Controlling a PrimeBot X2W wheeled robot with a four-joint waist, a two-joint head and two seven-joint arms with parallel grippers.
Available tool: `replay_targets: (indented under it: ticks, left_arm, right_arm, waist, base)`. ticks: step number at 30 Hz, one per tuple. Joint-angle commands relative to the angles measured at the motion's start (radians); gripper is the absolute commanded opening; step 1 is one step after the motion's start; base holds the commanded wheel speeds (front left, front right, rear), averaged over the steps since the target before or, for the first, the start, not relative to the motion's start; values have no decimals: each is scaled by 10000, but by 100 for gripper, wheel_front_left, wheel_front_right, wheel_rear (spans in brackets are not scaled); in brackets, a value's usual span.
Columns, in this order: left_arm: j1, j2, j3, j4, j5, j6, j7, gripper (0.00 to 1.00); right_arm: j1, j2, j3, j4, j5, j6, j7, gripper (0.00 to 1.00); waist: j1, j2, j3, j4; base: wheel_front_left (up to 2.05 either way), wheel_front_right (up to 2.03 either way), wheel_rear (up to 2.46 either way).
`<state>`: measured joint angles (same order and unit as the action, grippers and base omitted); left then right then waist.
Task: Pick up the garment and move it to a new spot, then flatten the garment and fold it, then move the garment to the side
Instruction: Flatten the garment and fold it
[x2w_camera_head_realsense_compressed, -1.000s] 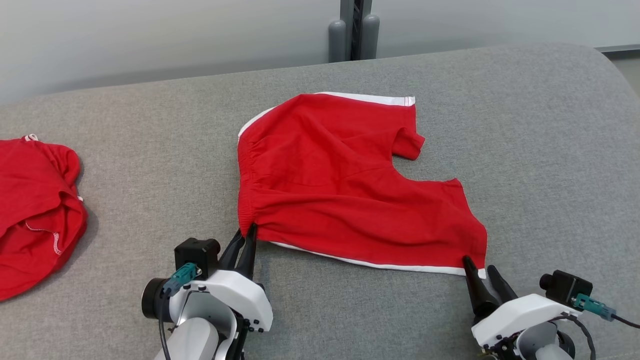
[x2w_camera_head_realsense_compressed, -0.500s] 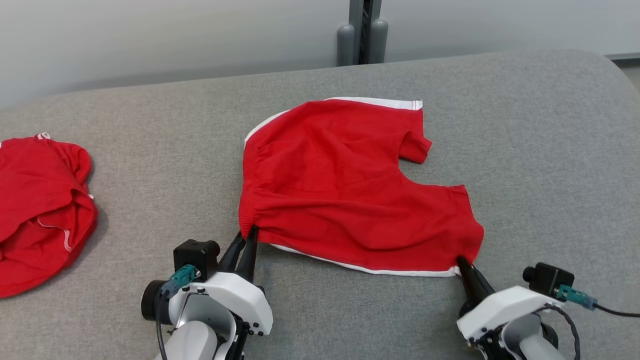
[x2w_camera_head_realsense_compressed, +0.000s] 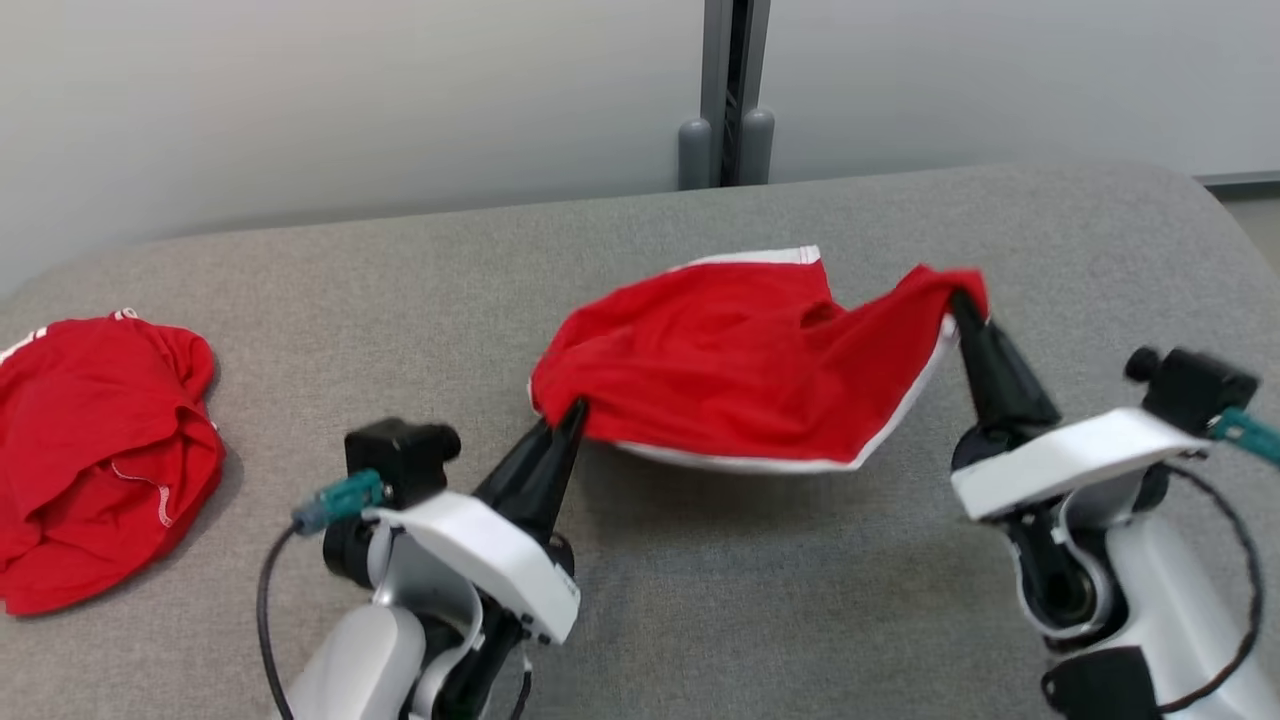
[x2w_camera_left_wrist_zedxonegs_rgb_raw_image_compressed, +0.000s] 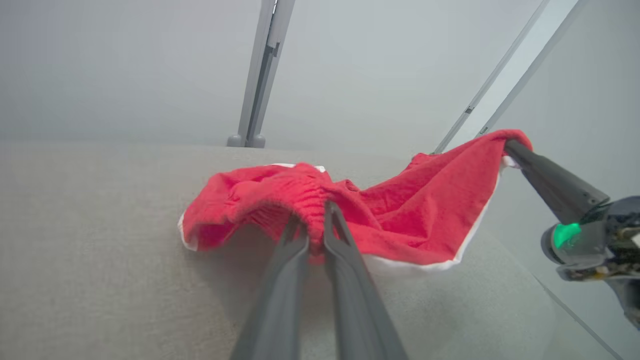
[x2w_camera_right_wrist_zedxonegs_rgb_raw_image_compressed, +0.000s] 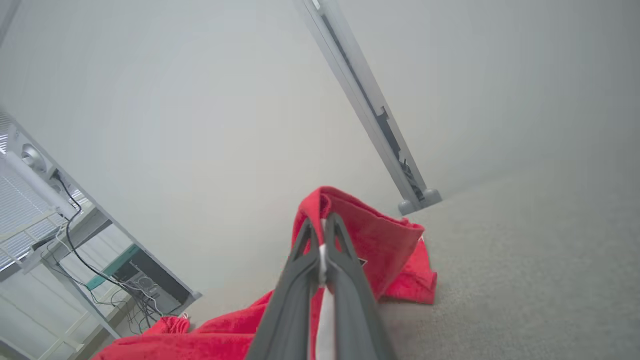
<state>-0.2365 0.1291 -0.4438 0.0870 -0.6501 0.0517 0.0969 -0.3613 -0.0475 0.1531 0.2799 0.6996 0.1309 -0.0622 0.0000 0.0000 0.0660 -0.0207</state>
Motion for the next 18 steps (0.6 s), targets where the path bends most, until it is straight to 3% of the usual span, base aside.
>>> replay_targets:
  ticks: [1,7,9,18]
  left_arm:
    - [-343,124,100,-402,-117,-43,204,0]
    - [-1155,71,444,-1534,-838,124,1245,0]
    - [-1650,143,756,-1942,-1468,250,2062,0]
    - [-3618,448,1399,-1650,-2694,776,4259,0]
  right_arm:
    - [-168,-66,-205,-514,-36,-2,160,0]
    - [-644,-57,-856,-2069,-43,-3,740,0]
    - [-1054,-58,-1193,-2516,298,-3,1056,0]
    - [-3050,-46,-1946,-1857,294,-2,1999,0]
  waist:
    - [0,0,-168,51]
    - [0,0,-249,144]
    - [0,0,-162,121]
    - [0,0,764,72]
  base:
    - [0,0,0]
    - [0,0,0]
    - [0,0,0]
    - [0,0,0]
